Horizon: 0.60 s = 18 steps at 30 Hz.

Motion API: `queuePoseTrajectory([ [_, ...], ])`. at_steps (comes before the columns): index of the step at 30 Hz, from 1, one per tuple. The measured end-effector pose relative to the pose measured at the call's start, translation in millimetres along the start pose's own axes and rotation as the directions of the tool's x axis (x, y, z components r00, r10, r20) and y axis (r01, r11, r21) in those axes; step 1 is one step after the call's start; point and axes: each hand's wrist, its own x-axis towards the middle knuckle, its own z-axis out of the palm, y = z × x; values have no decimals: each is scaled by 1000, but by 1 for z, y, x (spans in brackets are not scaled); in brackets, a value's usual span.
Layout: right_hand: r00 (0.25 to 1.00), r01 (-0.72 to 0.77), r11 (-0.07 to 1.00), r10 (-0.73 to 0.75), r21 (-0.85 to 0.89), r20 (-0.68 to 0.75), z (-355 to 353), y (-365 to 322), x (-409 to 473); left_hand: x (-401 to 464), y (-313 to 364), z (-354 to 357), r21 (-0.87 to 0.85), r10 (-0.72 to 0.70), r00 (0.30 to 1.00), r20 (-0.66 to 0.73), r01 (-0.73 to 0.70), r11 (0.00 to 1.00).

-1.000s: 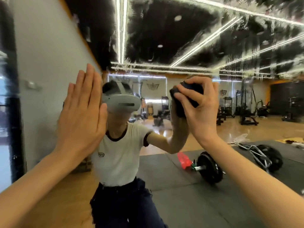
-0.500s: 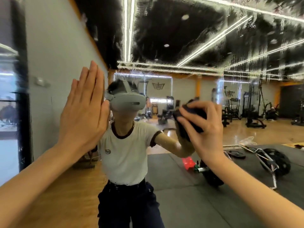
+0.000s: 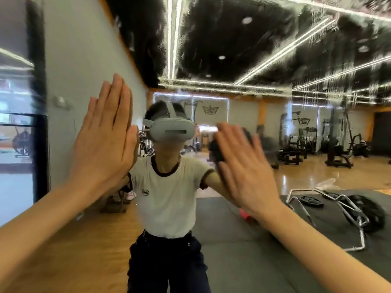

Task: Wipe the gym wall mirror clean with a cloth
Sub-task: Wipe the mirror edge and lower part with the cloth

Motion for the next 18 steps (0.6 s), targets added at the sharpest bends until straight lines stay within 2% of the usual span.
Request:
queuePoseTrajectory([
  [2,957,-285,958,286,33,-54,-3,6,-7,0,1,-1,-1,-1,1000,-2,1,1000],
  [3,917,-389,921,390,29,-89,0,-5,-4,-1,2,-1,-2,-2,1000,-7,2,1000],
  [4,896,-431,902,429,9,-112,4,-22,5,-1,3,-1,-4,-5,1000,-13,5,1000],
  [5,908,-408,913,404,-17,-114,10,-42,15,-2,4,-1,-6,-10,1000,-20,10,1000],
  [7,974,-221,974,219,-40,-65,21,-80,36,-2,5,-3,-15,-7,999,-40,7,1000],
  [9,999,-43,999,43,-24,-6,18,-82,40,-2,5,-3,-18,-3,999,-49,2,1000],
  [10,1000,-8,1000,8,-28,-1,14,-70,35,-3,4,-1,-18,-3,999,-49,2,1000],
  [11,1000,-30,999,30,-28,-9,10,-53,26,-3,2,0,-19,-5,999,-47,4,1000],
  [13,975,-221,975,221,2,-35,3,-15,1,-2,0,2,-28,-5,999,-35,4,1000],
  [15,893,-442,895,445,57,-73,-2,2,-13,-3,-1,3,-20,-7,1000,-27,7,1000],
  [16,855,-502,861,509,84,-101,-1,-7,-8,-3,0,2,-9,-6,1000,-23,6,1000],
  [17,839,-520,848,529,98,-125,2,-24,5,-3,0,2,-1,-3,1000,-24,3,1000],
  [18,860,-484,869,494,102,-130,7,-45,22,-3,3,-1,7,1,1000,-29,-1,1000],
])
